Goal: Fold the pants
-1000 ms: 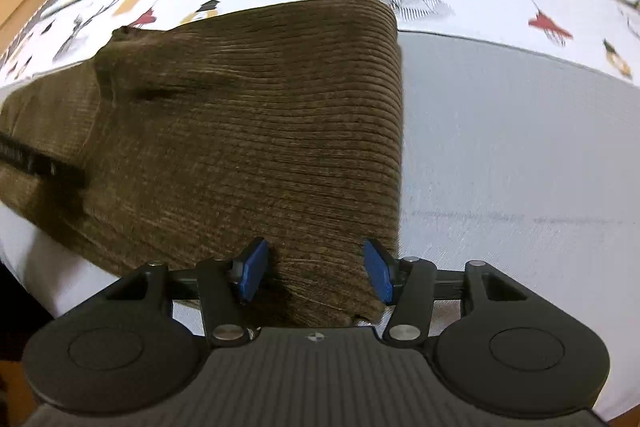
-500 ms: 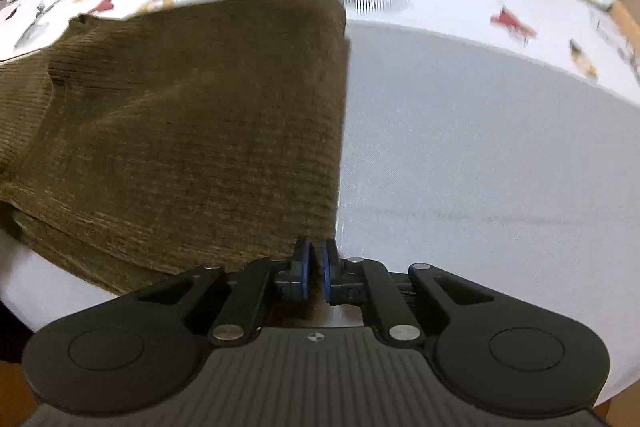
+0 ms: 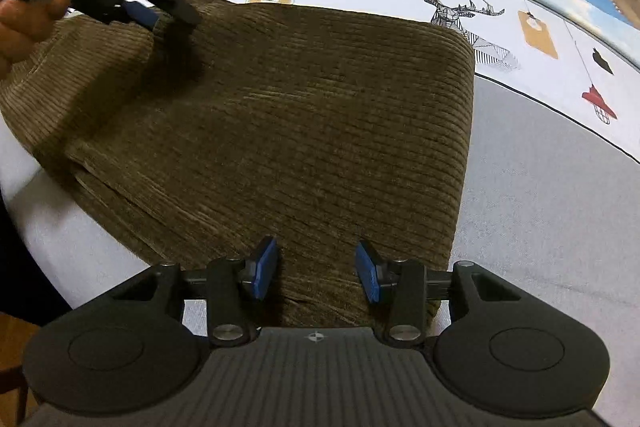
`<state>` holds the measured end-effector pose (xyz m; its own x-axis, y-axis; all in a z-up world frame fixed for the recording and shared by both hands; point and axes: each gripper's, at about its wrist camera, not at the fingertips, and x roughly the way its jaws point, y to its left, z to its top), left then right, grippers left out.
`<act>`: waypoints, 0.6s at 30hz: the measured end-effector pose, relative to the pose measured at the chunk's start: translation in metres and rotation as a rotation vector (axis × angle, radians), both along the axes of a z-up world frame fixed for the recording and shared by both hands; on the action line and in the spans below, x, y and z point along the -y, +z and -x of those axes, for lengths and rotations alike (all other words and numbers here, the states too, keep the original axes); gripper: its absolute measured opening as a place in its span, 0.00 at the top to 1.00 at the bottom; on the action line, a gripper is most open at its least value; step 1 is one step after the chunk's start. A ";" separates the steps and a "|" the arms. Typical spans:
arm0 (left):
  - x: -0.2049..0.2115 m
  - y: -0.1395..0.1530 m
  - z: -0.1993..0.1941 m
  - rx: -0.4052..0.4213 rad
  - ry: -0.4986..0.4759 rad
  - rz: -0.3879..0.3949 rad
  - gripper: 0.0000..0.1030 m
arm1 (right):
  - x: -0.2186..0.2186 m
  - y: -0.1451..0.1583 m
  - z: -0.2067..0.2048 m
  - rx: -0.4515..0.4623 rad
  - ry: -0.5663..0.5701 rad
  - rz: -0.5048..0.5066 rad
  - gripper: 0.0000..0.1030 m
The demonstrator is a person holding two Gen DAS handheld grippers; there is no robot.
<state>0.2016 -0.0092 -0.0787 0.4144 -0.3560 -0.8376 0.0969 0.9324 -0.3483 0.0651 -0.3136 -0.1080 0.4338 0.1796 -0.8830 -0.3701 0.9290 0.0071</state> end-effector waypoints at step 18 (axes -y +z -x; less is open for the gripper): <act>0.008 0.024 0.004 0.226 0.001 -0.261 0.77 | 0.001 0.005 0.003 0.028 -0.026 -0.018 0.55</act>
<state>0.1981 -0.0171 -0.0544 0.6000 -0.1411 -0.7875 0.1430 0.9874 -0.0680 0.0626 -0.3146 -0.1027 0.4633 0.1839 -0.8669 -0.3457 0.9382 0.0143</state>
